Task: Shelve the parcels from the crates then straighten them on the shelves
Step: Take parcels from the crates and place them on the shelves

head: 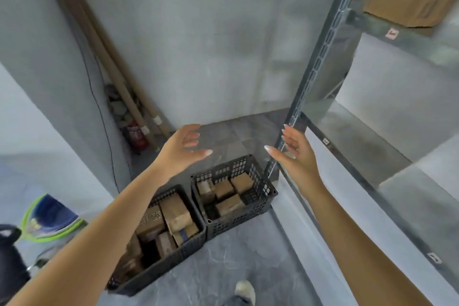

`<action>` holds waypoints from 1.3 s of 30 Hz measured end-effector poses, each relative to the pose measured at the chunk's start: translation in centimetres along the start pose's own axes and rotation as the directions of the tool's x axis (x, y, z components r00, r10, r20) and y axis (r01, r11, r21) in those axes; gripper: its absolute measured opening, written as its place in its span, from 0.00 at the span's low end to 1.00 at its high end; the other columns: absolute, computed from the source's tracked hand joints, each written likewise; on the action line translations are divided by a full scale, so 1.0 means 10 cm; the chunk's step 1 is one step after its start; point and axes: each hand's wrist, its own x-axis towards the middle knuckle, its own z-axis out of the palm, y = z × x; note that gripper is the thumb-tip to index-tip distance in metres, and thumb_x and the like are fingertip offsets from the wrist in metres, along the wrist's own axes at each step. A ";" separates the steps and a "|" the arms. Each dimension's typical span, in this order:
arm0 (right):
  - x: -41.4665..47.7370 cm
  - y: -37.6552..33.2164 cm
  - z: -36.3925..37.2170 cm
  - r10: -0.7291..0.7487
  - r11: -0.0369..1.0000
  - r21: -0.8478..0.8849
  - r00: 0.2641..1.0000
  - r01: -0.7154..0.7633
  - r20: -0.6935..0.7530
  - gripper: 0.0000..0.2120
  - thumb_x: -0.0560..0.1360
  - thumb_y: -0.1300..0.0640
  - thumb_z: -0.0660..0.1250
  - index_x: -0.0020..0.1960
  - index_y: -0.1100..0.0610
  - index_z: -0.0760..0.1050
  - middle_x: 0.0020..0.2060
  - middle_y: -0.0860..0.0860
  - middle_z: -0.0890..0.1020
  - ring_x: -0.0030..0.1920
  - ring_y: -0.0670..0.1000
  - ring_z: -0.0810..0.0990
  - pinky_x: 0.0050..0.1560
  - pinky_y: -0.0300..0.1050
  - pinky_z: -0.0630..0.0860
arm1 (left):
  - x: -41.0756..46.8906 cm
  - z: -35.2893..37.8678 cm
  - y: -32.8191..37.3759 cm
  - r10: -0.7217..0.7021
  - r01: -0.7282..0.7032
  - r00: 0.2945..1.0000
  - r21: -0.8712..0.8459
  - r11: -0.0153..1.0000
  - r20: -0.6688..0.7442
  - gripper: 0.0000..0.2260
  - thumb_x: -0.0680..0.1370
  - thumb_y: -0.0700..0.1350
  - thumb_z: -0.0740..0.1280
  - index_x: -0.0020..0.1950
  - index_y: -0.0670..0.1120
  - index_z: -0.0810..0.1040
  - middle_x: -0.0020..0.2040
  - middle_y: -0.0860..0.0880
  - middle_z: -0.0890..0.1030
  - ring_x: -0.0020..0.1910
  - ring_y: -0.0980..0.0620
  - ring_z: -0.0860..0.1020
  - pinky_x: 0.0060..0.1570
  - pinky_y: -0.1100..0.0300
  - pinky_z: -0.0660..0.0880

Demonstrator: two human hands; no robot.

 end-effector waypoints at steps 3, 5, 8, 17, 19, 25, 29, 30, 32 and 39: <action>0.51 0.33 0.17 0.050 0.998 0.021 0.990 -0.054 0.134 0.33 0.69 0.52 0.76 0.71 0.50 0.68 0.66 0.45 0.74 0.66 0.42 0.72 0.65 0.34 0.68 | 0.34 0.01 -0.28 -0.110 0.110 0.991 -0.010 0.994 -0.072 0.31 0.70 0.47 0.75 0.70 0.51 0.67 0.62 0.51 0.75 0.61 0.52 0.75 0.63 0.52 0.73; 0.82 0.54 0.30 0.083 0.996 0.010 0.974 -0.087 0.213 0.33 0.70 0.52 0.76 0.71 0.49 0.68 0.66 0.44 0.73 0.66 0.42 0.72 0.67 0.38 0.68 | 0.57 0.04 -0.45 -0.177 0.174 0.978 -0.032 0.984 -0.114 0.31 0.70 0.47 0.75 0.70 0.51 0.67 0.62 0.51 0.75 0.61 0.52 0.75 0.62 0.53 0.73; 1.18 0.86 0.50 0.132 0.991 -0.045 0.946 -0.124 0.296 0.32 0.70 0.52 0.76 0.70 0.48 0.68 0.65 0.44 0.74 0.65 0.42 0.72 0.67 0.38 0.68 | 0.87 0.15 -0.74 -0.259 0.253 0.956 -0.059 0.966 -0.139 0.29 0.71 0.47 0.75 0.69 0.52 0.68 0.62 0.51 0.75 0.61 0.52 0.75 0.58 0.58 0.72; 1.94 1.89 1.29 0.326 0.944 -0.203 0.829 -0.260 0.453 0.31 0.70 0.53 0.77 0.69 0.49 0.69 0.65 0.45 0.74 0.65 0.43 0.72 0.70 0.42 0.68 | 1.78 0.42 -1.84 -0.464 0.452 0.879 -0.119 0.884 -0.106 0.28 0.72 0.47 0.74 0.70 0.51 0.68 0.62 0.50 0.75 0.62 0.52 0.74 0.60 0.60 0.70; 2.12 2.19 1.50 0.347 0.936 -0.223 0.811 -0.271 0.471 0.32 0.70 0.53 0.77 0.70 0.50 0.68 0.66 0.46 0.74 0.66 0.43 0.71 0.69 0.41 0.67 | 2.05 0.49 -2.15 -0.480 0.468 0.872 -0.124 0.875 -0.094 0.28 0.72 0.46 0.74 0.70 0.50 0.68 0.63 0.49 0.75 0.62 0.51 0.74 0.60 0.60 0.70; 2.49 3.49 2.18 0.459 0.886 -0.311 0.734 -0.342 0.500 0.33 0.70 0.53 0.77 0.71 0.51 0.68 0.66 0.45 0.74 0.66 0.43 0.71 0.69 0.41 0.66 | 2.79 0.95 -3.33 -0.577 0.568 0.815 -0.130 0.813 -0.047 0.25 0.73 0.45 0.73 0.69 0.48 0.70 0.62 0.49 0.76 0.61 0.51 0.74 0.64 0.57 0.70; 2.45 4.65 2.73 0.536 0.842 -0.375 0.680 -0.388 0.500 0.33 0.71 0.52 0.76 0.72 0.54 0.67 0.66 0.46 0.73 0.67 0.45 0.70 0.67 0.39 0.65 | 3.16 1.55 -4.34 -0.667 0.650 0.745 -0.227 0.725 0.006 0.19 0.75 0.44 0.70 0.65 0.48 0.74 0.60 0.49 0.77 0.58 0.52 0.76 0.57 0.61 0.71; 2.44 4.93 2.86 0.552 0.832 -0.387 0.666 -0.398 0.502 0.32 0.71 0.52 0.75 0.72 0.54 0.67 0.65 0.45 0.73 0.66 0.44 0.70 0.66 0.37 0.65 | 3.24 1.71 -4.58 -0.681 0.664 0.732 -0.237 0.710 0.011 0.18 0.76 0.43 0.70 0.65 0.47 0.74 0.61 0.49 0.77 0.59 0.51 0.76 0.59 0.59 0.71; 2.42 5.44 3.09 0.561 0.827 -0.392 0.655 -0.404 0.507 0.27 0.73 0.55 0.74 0.69 0.54 0.70 0.57 0.39 0.74 0.61 0.42 0.69 0.61 0.33 0.64 | 3.36 2.03 -5.06 -0.707 0.691 0.707 -0.225 0.687 0.014 0.18 0.76 0.43 0.69 0.65 0.46 0.73 0.62 0.49 0.77 0.62 0.50 0.74 0.64 0.54 0.70; 2.43 6.90 3.62 0.658 0.752 -0.346 0.609 -0.560 0.443 0.36 0.71 0.50 0.75 0.74 0.55 0.64 0.69 0.50 0.71 0.70 0.49 0.67 0.68 0.43 0.64 | 3.66 2.61 -6.39 -0.795 0.746 0.601 -0.299 0.595 -0.080 0.28 0.77 0.39 0.66 0.75 0.41 0.60 0.63 0.53 0.68 0.63 0.54 0.67 0.57 0.61 0.66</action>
